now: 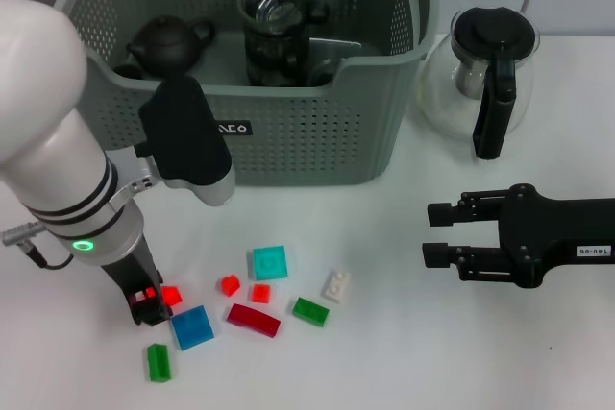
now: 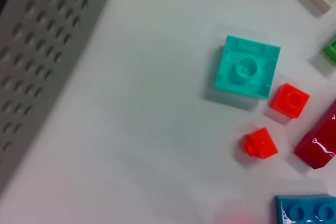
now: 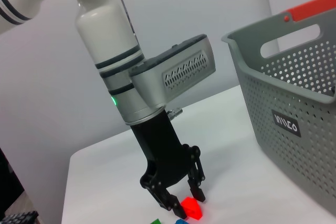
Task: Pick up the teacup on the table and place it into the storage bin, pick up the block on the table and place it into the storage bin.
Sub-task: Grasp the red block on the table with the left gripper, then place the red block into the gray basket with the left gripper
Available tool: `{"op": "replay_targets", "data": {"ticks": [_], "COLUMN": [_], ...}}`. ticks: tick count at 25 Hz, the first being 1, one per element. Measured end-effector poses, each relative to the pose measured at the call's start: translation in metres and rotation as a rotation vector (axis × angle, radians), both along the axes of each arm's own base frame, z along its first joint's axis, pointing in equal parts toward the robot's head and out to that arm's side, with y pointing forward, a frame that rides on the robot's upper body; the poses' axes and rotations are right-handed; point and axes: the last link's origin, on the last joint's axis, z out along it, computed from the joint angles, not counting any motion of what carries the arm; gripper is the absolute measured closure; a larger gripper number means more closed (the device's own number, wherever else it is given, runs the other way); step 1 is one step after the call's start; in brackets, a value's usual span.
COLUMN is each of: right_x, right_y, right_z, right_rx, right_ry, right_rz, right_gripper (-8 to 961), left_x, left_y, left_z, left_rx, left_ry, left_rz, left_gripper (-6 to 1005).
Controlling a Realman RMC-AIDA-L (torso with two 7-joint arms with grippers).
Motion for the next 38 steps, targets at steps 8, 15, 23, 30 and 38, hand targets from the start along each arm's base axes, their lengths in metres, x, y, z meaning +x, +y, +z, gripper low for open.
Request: {"op": "replay_targets", "data": {"ticks": [8,15,23,30,38], "right_x": [0.000,0.000,0.003,0.003,0.003], "right_y": [0.000,0.000,-0.002,-0.002,-0.003], "right_z": [0.000,0.000,0.000,0.000,0.001], "right_rx": [0.000,0.000,0.000,0.001,-0.003], "right_ry": [0.000,0.000,0.000,0.000,0.002], "right_rz": [0.000,0.000,-0.008,-0.008,-0.008], "right_gripper": [363,363,361,361,361], "left_x": [0.002,0.018,0.046,0.055,0.078], "left_y": [0.003,0.005,0.001,0.003,0.048], "left_z": [0.001,0.016,0.081,0.123,0.146], "left_rx": [0.010,0.019,-0.059,-0.062,0.257], "left_ry": [-0.006,-0.066,-0.452,-0.819,-1.027], "left_rz": [0.000,-0.031,-0.034,-0.135,-0.291], "left_gripper": [699,723,725,727,729]}}
